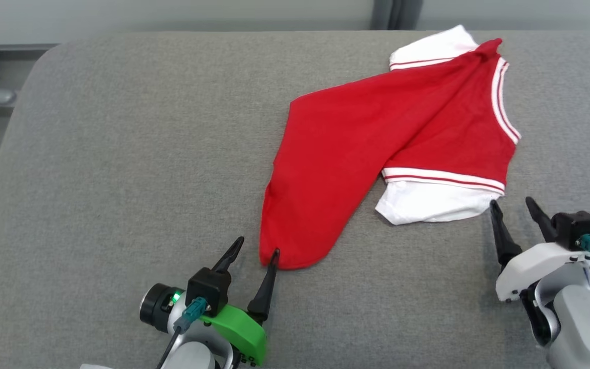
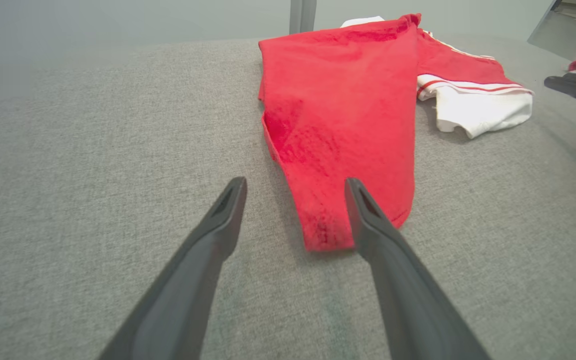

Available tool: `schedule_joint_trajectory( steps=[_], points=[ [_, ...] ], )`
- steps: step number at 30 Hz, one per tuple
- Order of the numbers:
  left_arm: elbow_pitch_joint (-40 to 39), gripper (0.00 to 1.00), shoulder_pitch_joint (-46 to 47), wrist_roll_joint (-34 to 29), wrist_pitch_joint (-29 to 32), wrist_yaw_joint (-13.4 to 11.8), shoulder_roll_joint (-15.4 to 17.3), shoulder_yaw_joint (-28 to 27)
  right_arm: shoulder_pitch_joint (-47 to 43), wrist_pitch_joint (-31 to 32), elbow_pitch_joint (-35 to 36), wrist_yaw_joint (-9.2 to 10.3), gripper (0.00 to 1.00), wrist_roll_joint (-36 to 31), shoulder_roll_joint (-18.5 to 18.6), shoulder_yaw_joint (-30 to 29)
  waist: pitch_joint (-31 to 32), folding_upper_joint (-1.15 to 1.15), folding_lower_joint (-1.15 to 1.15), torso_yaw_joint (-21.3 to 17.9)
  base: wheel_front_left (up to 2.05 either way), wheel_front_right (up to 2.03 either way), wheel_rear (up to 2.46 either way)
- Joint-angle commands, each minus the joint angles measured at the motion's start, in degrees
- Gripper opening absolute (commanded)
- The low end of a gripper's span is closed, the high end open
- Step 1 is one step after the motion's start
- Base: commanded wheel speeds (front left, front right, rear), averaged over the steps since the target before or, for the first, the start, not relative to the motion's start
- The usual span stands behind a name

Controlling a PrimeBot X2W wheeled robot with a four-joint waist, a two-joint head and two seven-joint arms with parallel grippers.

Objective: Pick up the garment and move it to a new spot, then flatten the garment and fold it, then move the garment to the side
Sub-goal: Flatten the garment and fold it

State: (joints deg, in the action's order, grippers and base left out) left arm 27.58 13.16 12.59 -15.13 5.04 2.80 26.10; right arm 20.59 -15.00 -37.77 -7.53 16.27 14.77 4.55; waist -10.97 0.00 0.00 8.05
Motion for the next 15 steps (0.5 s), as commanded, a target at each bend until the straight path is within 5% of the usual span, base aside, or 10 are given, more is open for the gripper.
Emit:
schedule_joint_trajectory(
  steps=[1, 15],
  points=[
    [0.14, 1.00, -0.83, 0.22, 0.02, 0.27, 0.21, -0.18, -1.61, -0.21, 0.65, 0.09, 1.00, 0.65, -0.37, 0.49, 3.69, 0.00, 0.00, -5.08, 0.00, 0.00, 0.00],
    [-1.24, 1.00, -1.79, -0.12, 0.02, 0.24, 0.23, 0.52, -5.52, -0.21, 1.83, 0.09, 1.00, 4.00, -3.62, 8.26, 3.95, 0.00, 0.00, -1.92, 0.00, 0.00, 0.00]
  ],
)
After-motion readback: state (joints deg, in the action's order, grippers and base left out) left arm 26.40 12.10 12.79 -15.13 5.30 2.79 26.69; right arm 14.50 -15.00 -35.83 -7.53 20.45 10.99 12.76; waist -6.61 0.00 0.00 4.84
